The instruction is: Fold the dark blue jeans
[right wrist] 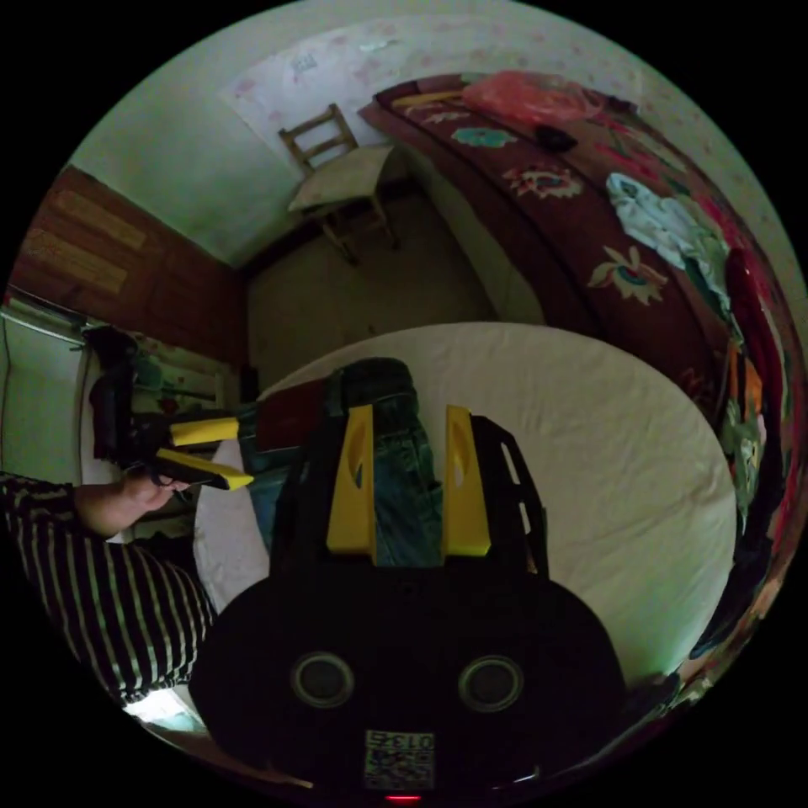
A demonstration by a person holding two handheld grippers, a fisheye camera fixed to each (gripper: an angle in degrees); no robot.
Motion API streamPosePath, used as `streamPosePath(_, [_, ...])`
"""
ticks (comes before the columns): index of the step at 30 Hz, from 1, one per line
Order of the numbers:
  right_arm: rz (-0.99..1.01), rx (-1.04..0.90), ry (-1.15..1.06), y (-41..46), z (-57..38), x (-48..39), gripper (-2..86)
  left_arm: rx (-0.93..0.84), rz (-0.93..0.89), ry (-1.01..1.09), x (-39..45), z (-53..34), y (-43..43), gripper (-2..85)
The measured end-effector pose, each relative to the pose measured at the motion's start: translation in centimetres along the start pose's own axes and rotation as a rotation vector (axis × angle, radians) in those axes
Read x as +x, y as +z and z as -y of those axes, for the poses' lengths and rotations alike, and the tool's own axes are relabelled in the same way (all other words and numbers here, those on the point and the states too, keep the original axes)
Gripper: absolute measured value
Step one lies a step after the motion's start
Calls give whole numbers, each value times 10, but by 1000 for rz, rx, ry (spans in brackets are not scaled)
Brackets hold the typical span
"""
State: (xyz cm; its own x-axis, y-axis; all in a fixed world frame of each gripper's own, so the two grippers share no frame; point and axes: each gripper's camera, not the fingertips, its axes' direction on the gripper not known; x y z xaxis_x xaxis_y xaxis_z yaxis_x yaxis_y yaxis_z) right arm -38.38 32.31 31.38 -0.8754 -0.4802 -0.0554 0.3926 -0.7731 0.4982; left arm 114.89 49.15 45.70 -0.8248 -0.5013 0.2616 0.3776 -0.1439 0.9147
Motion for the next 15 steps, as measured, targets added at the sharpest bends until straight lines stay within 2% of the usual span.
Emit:
streamPosePath(3, [23, -103, -22, 27, 21, 12, 111, -18, -9, 19, -7, 9, 1, 156])
streamPosePath(6, [156, -143, -8, 42, 29, 27, 88, -26, -29, 36, -11, 13, 1, 123])
streamPosePath(8, [182, -146, 2, 45, 30, 33, 74, 11, -53, 51, -8, 13, -10, 71])
streamPosePath(15, [76, 26, -153, 5, -1, 10, 39, 26, 94, 132, 49, 5, -37, 56])
